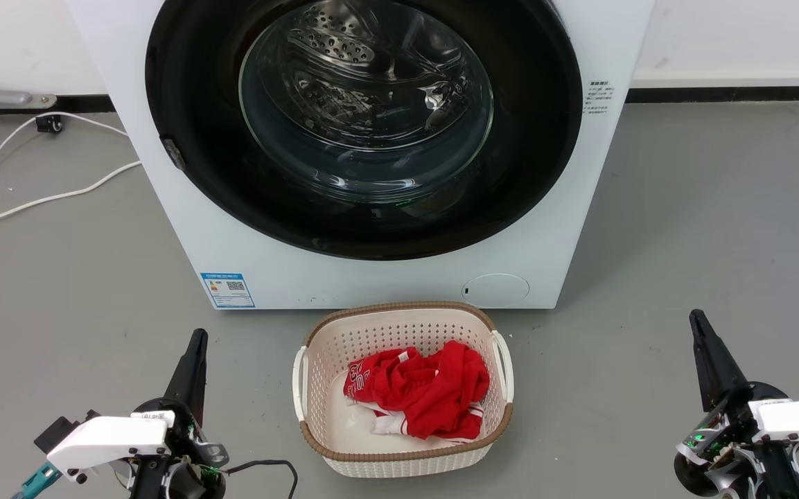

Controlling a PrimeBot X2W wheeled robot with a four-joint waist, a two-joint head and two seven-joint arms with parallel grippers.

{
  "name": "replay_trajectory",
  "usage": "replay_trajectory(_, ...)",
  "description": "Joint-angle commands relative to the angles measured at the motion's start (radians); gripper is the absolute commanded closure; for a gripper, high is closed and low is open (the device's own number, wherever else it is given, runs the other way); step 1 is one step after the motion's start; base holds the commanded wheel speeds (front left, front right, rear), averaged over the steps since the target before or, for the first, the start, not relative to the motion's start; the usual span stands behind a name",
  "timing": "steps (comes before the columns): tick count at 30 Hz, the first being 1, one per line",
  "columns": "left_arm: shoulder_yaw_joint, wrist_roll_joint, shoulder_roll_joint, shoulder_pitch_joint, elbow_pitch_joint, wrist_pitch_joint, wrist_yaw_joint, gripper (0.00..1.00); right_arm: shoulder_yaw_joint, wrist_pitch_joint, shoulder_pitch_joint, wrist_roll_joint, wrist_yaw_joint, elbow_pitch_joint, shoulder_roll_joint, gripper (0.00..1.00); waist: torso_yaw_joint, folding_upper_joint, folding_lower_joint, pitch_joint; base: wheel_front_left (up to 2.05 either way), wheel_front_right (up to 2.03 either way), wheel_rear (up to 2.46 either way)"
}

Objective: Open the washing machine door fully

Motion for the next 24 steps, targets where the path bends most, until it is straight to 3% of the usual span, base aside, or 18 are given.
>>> replay_trajectory(1,0.001,0.004,0.000,-0.007,0.001,0.001,-0.003,1.00,-0.003,0.003,-0.013,-0.003,0.000,0.002,0.002,1.00,0.000,0.0000,0.0000,0.000,0.00,0.00,0.00)
replay_trajectory(18,0.005,0.007,-0.002,-0.008,0.001,0.005,-0.003,1.00,-0.007,0.008,-0.014,-0.008,0.000,0.002,0.006,1.00,0.000,0.0000,0.0000,0.000,0.00,0.00,0.00)
replay_trajectory(19,0.003,0.002,-0.003,0.000,0.000,0.001,0.000,0.00,-0.005,0.003,0.000,-0.002,0.000,0.000,0.003,0.00,0.000,0.0000,0.0000,0.000,0.00,0.00,0.00)
replay_trajectory(24,-0.017,0.000,-0.004,0.002,-0.007,-0.018,0.000,0.00,0.009,-0.018,0.009,-0.002,0.000,-0.012,0.005,0.00,0.000,0.0000,0.0000,0.000,0.00,0.00,0.00)
